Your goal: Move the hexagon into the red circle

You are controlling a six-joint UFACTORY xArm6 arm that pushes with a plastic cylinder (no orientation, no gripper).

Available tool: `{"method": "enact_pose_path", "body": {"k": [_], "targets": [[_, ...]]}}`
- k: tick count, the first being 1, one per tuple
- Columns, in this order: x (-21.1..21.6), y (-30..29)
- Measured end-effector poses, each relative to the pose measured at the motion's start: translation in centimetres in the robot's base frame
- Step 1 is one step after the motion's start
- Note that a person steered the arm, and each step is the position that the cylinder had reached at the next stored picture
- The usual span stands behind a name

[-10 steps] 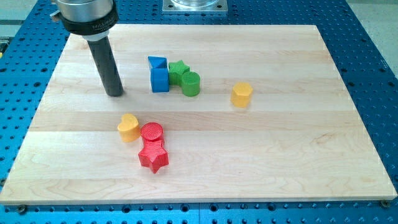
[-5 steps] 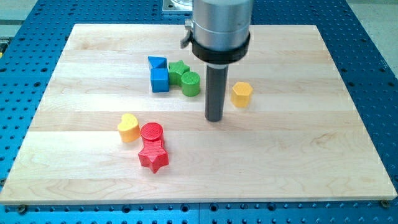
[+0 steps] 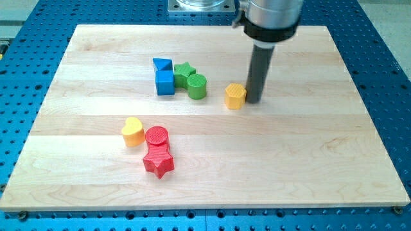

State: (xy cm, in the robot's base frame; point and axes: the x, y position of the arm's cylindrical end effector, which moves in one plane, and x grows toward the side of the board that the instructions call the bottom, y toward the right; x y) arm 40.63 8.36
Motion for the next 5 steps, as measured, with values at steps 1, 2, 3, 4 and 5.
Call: {"method": "enact_pose_path", "body": {"k": [1,2,3,4,5], "targets": [[2.4,-3.4],[8.7,-5.9],[5.0,-2.8],[2.7,-5.4],[6.4,-8.6]]}}
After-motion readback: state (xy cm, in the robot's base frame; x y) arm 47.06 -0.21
